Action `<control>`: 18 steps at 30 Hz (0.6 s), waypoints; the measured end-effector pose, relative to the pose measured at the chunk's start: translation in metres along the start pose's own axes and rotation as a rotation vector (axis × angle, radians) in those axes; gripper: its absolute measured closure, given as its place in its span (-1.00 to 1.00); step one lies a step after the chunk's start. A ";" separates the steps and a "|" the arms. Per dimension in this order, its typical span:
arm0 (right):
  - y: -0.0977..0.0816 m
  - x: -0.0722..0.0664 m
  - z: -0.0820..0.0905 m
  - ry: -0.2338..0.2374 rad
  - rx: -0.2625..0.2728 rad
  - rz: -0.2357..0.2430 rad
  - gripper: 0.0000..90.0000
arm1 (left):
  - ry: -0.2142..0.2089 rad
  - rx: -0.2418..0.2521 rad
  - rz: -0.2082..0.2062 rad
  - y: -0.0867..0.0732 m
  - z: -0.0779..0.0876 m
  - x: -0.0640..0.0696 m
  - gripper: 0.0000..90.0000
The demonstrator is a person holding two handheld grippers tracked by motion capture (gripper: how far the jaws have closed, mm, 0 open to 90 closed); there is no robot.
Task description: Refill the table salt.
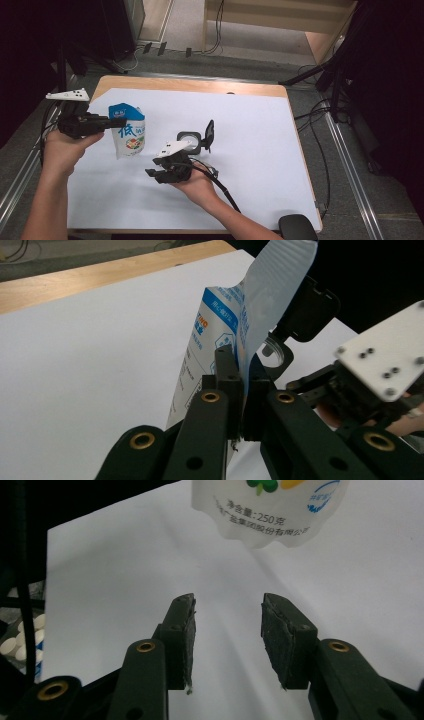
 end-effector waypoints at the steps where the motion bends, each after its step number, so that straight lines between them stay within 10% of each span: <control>1: -0.001 0.001 -0.002 -0.003 0.001 -0.004 0.28 | -0.002 0.000 -0.002 0.000 -0.001 0.001 1.00; 18: -0.005 0.012 -0.027 -0.076 0.017 -0.054 0.22 | -0.097 -0.016 -0.054 0.007 -0.005 0.035 1.00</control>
Point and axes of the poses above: each handheld gripper's, and its own axes: z roughly backward along the jaws, y roughly out of its top, x roughly to its right, the point moved 3 cm from there along -z, roughly forward along the jaws, and after that the axes turned 12 degrees about z, right-handed, at the moved point
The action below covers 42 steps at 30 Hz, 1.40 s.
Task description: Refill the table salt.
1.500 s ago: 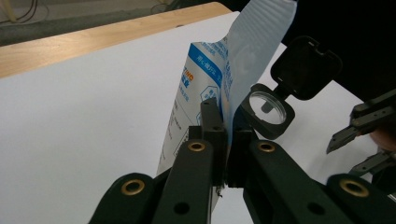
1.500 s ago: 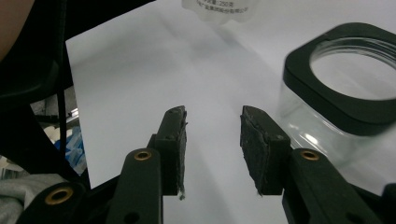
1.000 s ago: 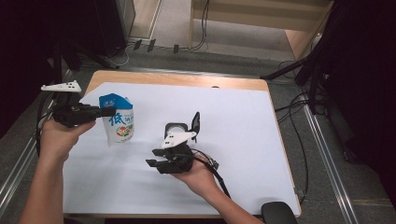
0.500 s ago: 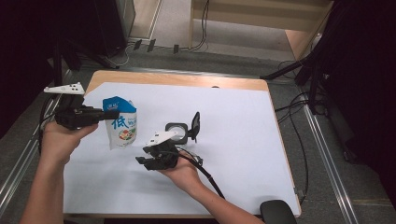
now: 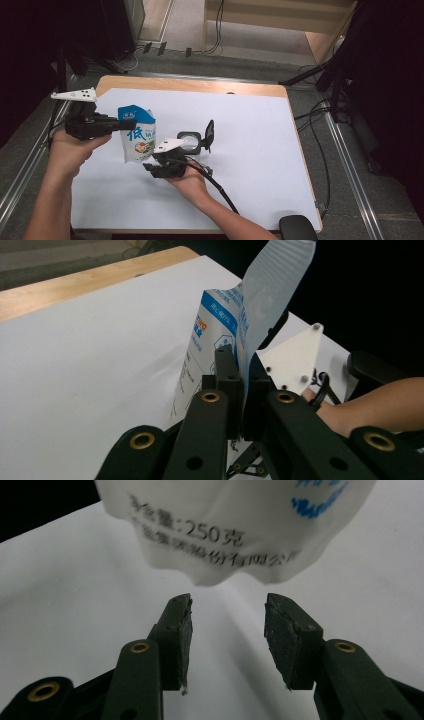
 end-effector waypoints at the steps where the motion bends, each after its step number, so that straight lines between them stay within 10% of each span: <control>1: 0.001 0.000 -0.001 -0.002 0.006 -0.003 0.22 | -0.007 -0.004 -0.002 0.001 -0.001 0.003 1.00; 16: 0.004 0.003 -0.002 -0.100 0.062 -0.002 0.21 | -0.044 -0.028 0.006 0.006 -0.013 0.010 1.00; 27: -0.001 -0.004 -0.001 -0.055 0.023 0.028 0.10 | 0.031 -0.052 -0.016 0.008 -0.033 0.007 1.00; 42: -0.007 -0.013 0.002 -0.029 0.053 0.021 0.22 | 0.013 -0.076 -0.010 0.009 -0.055 0.002 1.00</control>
Point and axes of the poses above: each handheld gripper's, and its own axes: z roughly backward along the jaws, y roughly out of its top, x roughly to its right, the point moved 3 cm from there along -z, roughly forward along the jaws, and after that the axes turned 12 degrees about z, right-handed, at the moved point
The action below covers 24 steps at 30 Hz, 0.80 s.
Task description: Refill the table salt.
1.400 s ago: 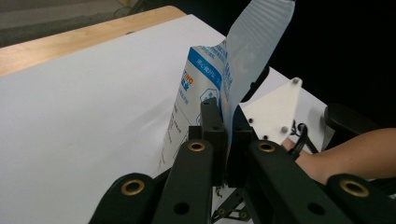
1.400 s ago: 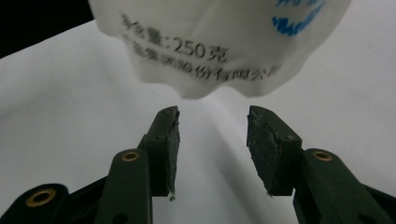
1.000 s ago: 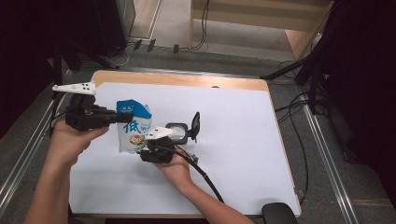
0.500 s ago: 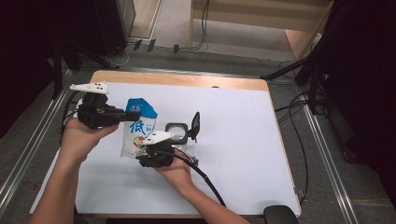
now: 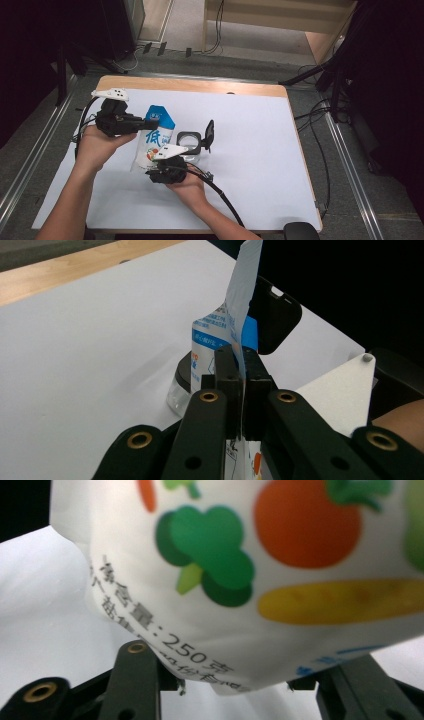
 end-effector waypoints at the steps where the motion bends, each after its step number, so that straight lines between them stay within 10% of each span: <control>1: 0.000 0.000 0.000 0.008 0.002 0.000 0.23 | -0.002 0.000 0.001 0.000 -0.001 0.000 1.00; 12: -0.001 -0.006 0.002 0.019 0.003 0.031 0.04 | 0.026 -0.009 0.004 -0.001 -0.010 -0.003 1.00; 24: -0.011 -0.006 0.003 -0.013 0.035 -0.049 0.17 | -0.013 -0.052 -0.034 -0.002 -0.029 0.006 0.96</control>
Point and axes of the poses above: each handheld gripper's, and its own axes: z roughly backward along the jaws, y roughly out of its top, x roughly to its right, the point moved 3 cm from there along -z, roughly forward along the jaws, and after that the axes turned 12 degrees about z, right-handed, at the moved point
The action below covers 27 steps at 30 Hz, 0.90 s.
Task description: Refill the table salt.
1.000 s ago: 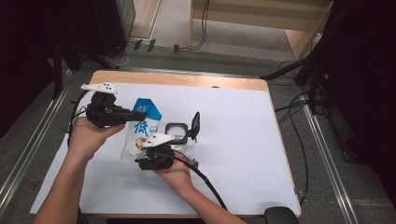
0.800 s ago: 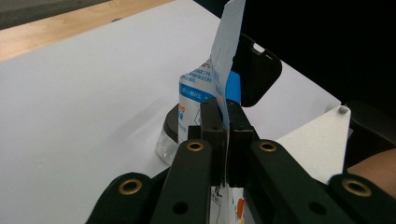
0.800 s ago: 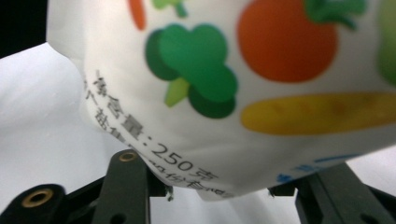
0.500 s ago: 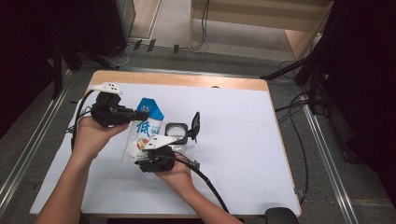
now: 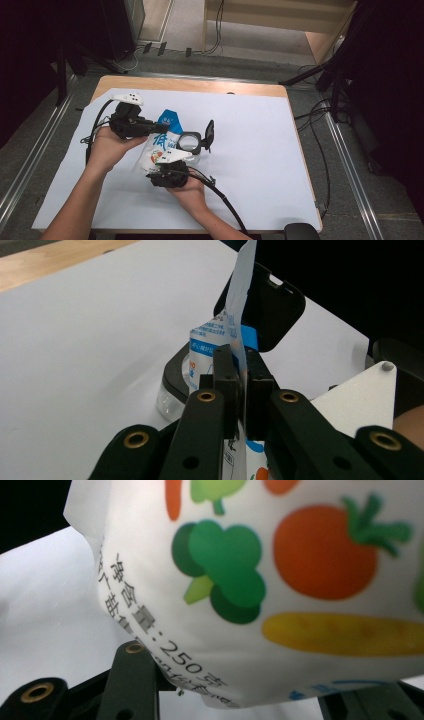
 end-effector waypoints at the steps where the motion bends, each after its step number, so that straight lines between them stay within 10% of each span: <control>1: -0.001 0.000 0.000 0.004 0.003 -0.006 0.17 | 0.000 -0.003 0.002 0.000 -0.001 0.000 0.95; 27: 0.004 0.001 0.002 -0.005 0.003 -0.031 -0.01 | -0.010 -0.051 -0.010 -0.001 -0.019 -0.005 1.00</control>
Point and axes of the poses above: each handheld gripper's, and its own axes: z roughly backward along the jaws, y roughly out of its top, x roughly to its right, the point moved 3 cm from there along -z, roughly forward along the jaws, and after that the axes turned 12 degrees about z, right-handed, at the moved point
